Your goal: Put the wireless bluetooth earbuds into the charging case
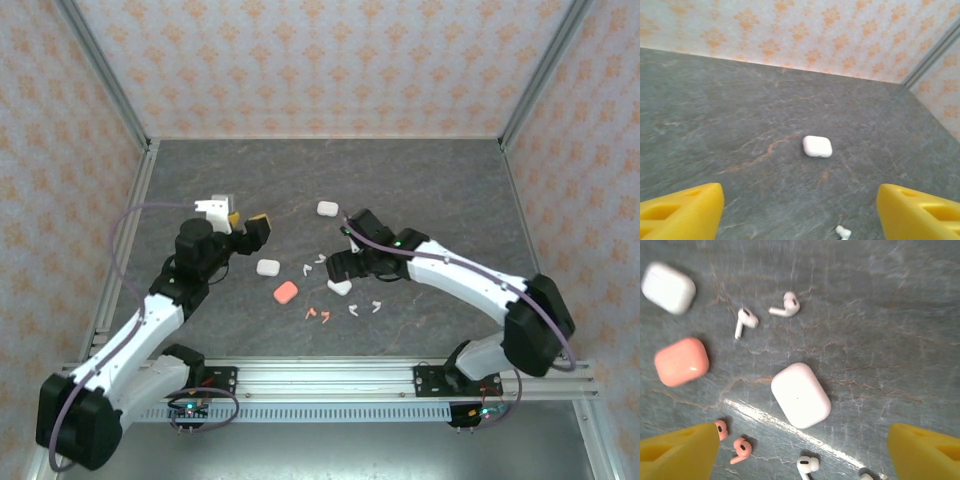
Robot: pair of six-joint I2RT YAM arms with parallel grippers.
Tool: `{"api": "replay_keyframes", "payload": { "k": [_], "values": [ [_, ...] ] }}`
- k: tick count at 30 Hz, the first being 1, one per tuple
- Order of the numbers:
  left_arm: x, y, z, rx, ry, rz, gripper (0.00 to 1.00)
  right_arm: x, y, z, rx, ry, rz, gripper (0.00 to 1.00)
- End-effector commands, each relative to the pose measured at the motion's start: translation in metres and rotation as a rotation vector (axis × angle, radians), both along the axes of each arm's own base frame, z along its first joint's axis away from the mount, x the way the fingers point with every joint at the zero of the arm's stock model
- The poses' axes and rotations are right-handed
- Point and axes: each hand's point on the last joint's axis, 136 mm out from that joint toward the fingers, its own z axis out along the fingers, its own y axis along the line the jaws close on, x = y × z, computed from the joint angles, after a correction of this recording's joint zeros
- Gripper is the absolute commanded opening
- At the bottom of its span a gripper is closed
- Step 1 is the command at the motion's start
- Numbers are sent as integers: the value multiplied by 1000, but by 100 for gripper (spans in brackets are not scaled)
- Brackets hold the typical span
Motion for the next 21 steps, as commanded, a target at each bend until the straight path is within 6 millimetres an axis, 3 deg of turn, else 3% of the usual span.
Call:
{"api": "replay_keyframes", "payload": {
  "k": [1,7,15,21],
  "values": [
    [-14,26,-12,48,14,108,84,-6,3,-15,-125,25,82,87],
    [-33,32,-7,42,-20,112,89,-10,10,-49,-275,81,181,87],
    [-37,31,-2,55,-32,96,91,-11,9,-76,-357,147,233,86],
    [-37,30,-3,57,-33,88,91,-8,14,-88,-353,145,250,75]
  ]
}}
